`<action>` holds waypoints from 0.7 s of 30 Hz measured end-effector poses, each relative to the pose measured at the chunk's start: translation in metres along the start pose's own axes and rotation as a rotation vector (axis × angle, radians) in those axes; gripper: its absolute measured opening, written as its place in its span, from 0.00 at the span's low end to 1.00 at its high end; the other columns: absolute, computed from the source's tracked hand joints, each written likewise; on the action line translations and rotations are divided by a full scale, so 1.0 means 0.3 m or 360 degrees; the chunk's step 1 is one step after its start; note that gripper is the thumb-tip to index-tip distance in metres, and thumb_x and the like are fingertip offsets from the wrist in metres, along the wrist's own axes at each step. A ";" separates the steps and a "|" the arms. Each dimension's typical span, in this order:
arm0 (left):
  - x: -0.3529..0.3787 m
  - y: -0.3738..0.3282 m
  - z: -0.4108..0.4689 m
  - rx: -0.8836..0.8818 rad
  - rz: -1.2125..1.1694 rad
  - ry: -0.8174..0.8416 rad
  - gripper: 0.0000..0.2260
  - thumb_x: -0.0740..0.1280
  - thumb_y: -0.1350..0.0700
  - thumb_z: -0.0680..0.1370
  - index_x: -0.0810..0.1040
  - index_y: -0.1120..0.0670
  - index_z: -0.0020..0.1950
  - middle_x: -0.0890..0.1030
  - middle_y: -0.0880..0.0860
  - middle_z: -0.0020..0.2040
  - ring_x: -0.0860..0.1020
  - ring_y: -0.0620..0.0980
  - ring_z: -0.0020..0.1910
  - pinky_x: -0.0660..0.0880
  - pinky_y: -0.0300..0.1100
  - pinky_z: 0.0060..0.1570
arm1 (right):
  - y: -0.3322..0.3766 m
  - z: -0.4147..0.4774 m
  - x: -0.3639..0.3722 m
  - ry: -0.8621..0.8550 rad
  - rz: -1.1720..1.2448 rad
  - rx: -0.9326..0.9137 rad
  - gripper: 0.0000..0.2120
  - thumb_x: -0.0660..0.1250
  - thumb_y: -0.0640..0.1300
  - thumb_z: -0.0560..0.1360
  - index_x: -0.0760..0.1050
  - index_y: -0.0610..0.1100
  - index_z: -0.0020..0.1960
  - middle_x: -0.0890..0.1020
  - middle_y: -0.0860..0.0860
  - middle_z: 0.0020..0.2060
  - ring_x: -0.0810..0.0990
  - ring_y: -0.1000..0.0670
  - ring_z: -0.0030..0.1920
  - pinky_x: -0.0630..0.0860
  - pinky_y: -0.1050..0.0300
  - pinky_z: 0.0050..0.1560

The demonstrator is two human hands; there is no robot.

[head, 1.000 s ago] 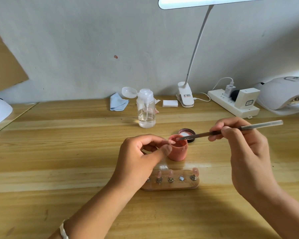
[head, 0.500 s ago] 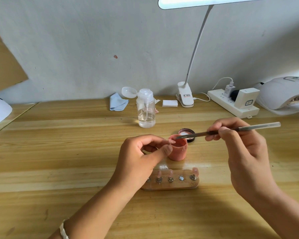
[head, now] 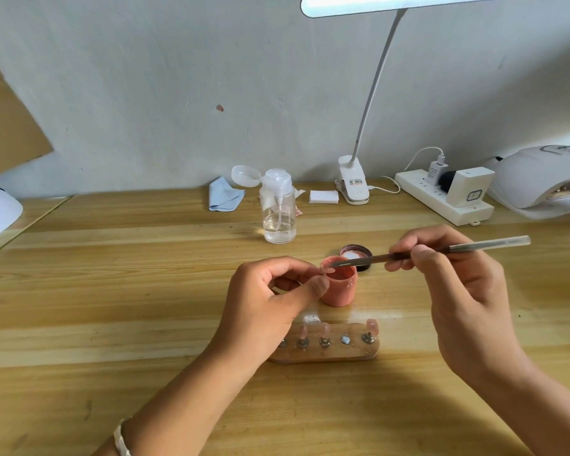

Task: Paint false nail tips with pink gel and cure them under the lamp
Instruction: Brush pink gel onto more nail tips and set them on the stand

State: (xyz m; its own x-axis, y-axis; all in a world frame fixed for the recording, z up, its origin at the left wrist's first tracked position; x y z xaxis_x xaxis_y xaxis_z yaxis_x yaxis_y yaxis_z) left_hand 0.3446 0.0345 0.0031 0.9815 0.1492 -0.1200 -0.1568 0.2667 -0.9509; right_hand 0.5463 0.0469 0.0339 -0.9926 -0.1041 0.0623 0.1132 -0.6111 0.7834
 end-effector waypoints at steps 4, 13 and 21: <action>0.002 0.002 0.002 0.0000 -0.0006 -0.0005 0.07 0.77 0.52 0.67 0.87 0.52 0.43 0.86 0.49 0.39 0.80 0.42 0.35 0.73 0.30 0.32 | -0.005 0.002 -0.016 -0.0055 -0.0065 0.0015 0.07 0.62 0.46 0.75 0.79 0.48 0.42 0.83 0.54 0.37 0.81 0.55 0.40 0.75 0.67 0.47; 0.005 0.001 0.004 -0.0010 -0.0026 0.0000 0.06 0.77 0.54 0.68 0.87 0.53 0.43 0.87 0.50 0.40 0.81 0.43 0.38 0.74 0.31 0.35 | 0.013 -0.003 -0.003 -0.0023 -0.0071 -0.0056 0.07 0.61 0.44 0.77 0.78 0.44 0.45 0.83 0.56 0.38 0.82 0.56 0.41 0.75 0.68 0.48; 0.004 -0.008 0.000 -0.0006 -0.0050 -0.0016 0.08 0.77 0.53 0.67 0.87 0.54 0.44 0.87 0.50 0.41 0.83 0.46 0.39 0.75 0.31 0.35 | 0.003 0.009 -0.047 -0.0196 -0.0068 -0.0013 0.08 0.62 0.45 0.73 0.79 0.51 0.40 0.82 0.54 0.35 0.80 0.55 0.38 0.74 0.67 0.44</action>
State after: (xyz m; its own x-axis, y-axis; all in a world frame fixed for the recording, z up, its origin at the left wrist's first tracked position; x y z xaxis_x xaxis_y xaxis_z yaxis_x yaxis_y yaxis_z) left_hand 0.3463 0.0341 0.0052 0.9848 0.1504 -0.0874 -0.1256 0.2676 -0.9553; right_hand 0.5602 0.0500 0.0354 -0.9943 0.0192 0.1051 0.0707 -0.6195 0.7818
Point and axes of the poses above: each hand's wrist, its own z-axis towards the middle knuckle, its own x-axis out of the palm, y = z × x, the point moved 8 cm from there along z, towards the middle knuckle
